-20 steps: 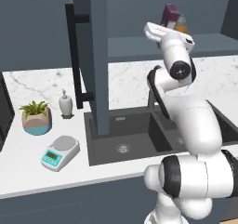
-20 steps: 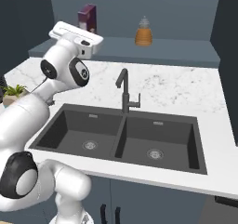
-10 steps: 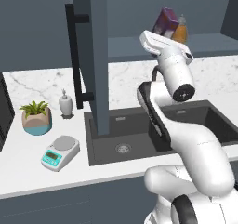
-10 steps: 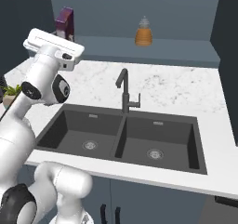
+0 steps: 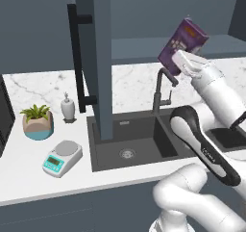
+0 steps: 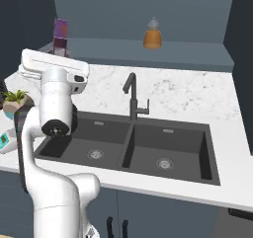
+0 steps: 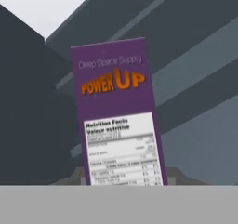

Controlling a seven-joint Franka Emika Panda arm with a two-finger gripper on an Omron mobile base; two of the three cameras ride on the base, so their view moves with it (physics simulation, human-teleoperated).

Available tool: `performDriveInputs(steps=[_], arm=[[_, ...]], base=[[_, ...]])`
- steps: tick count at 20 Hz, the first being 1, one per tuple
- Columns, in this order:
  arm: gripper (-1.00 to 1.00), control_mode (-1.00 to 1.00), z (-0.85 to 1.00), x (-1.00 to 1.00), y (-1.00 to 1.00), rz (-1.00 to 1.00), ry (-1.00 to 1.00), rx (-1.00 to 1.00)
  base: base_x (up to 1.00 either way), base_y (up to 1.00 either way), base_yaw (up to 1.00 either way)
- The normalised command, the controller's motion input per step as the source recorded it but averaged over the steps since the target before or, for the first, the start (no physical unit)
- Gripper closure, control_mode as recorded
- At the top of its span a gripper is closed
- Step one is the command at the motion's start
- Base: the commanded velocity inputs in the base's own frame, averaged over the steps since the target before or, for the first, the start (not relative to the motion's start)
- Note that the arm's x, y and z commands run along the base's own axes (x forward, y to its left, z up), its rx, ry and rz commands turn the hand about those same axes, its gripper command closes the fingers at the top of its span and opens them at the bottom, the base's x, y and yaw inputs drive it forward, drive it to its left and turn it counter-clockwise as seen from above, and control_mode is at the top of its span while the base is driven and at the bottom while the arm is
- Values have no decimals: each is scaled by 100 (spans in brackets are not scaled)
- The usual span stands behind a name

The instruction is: Pick the cereal and place it on the digital scale for weighing, and close the cabinet.

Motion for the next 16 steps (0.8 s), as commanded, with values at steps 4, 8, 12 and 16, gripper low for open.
performDriveInputs(steps=[4, 8, 12, 16], arm=[[100, -100, -36, -62, -10, 38, 0, 0], [100, -100, -50, -39, -1, 39, 0, 0], [100, -100, -58, -16, 13, 34, 0, -3], [100, -100, -74, 0, 34, 27, 3, -8]], base=[[0, 0, 0], [0, 0, 0], [0, 0, 0], [0, 0, 0]])
